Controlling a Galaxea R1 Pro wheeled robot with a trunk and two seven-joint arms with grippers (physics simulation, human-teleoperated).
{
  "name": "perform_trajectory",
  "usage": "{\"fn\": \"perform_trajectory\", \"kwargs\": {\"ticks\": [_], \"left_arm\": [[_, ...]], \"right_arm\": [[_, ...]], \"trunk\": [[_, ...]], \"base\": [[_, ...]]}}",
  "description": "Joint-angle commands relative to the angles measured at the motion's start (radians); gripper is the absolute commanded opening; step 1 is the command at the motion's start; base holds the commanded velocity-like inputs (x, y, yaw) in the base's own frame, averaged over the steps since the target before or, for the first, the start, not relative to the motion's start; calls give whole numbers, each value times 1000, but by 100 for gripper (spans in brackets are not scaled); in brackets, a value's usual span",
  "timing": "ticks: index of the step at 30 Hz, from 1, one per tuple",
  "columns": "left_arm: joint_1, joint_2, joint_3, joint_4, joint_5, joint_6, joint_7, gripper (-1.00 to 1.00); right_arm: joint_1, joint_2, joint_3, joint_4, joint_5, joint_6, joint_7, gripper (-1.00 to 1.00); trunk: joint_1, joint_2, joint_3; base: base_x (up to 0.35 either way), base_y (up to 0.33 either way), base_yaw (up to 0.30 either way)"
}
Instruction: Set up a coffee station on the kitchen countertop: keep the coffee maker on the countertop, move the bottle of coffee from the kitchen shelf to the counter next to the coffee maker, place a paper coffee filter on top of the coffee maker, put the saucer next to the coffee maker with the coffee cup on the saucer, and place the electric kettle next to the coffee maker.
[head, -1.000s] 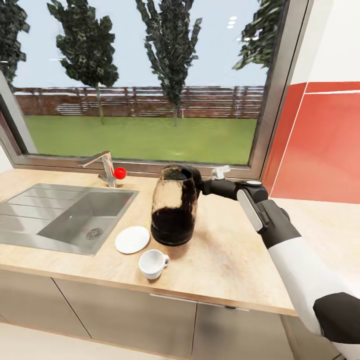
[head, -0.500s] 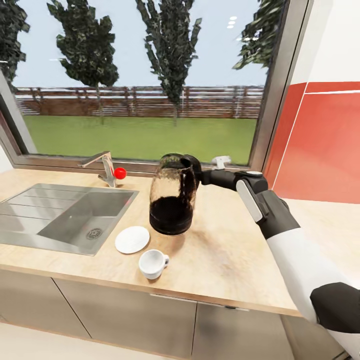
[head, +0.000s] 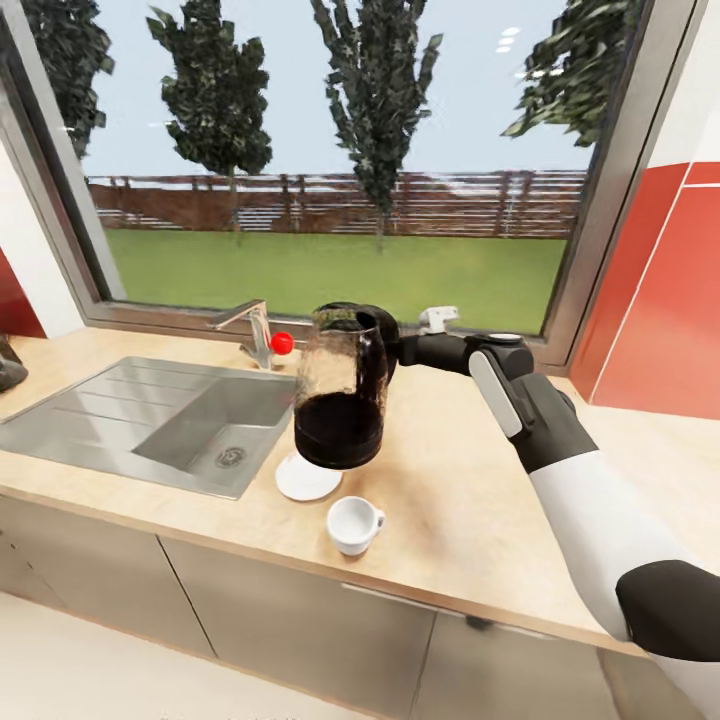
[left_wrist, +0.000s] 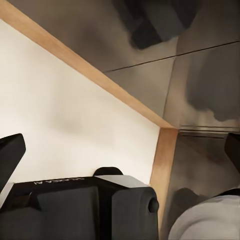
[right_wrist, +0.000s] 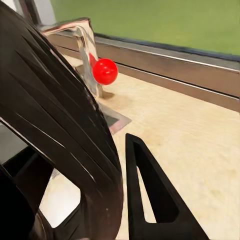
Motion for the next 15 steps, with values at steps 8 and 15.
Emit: {"fn": "perform_trajectory", "kwargs": {"ticks": [8, 15], "left_arm": [[-1, 0, -5, 1, 2, -9, -1, 100], [0, 0, -5, 1, 2, -9, -1, 100]], "right_arm": [[-1, 0, 2, -1, -2, 3, 3, -100], [-1, 0, 2, -1, -3, 4, 3, -100]], "trunk": [[0, -1, -1], [0, -1, -1]], "base": [[0, 128, 36], [0, 11, 35]]}}
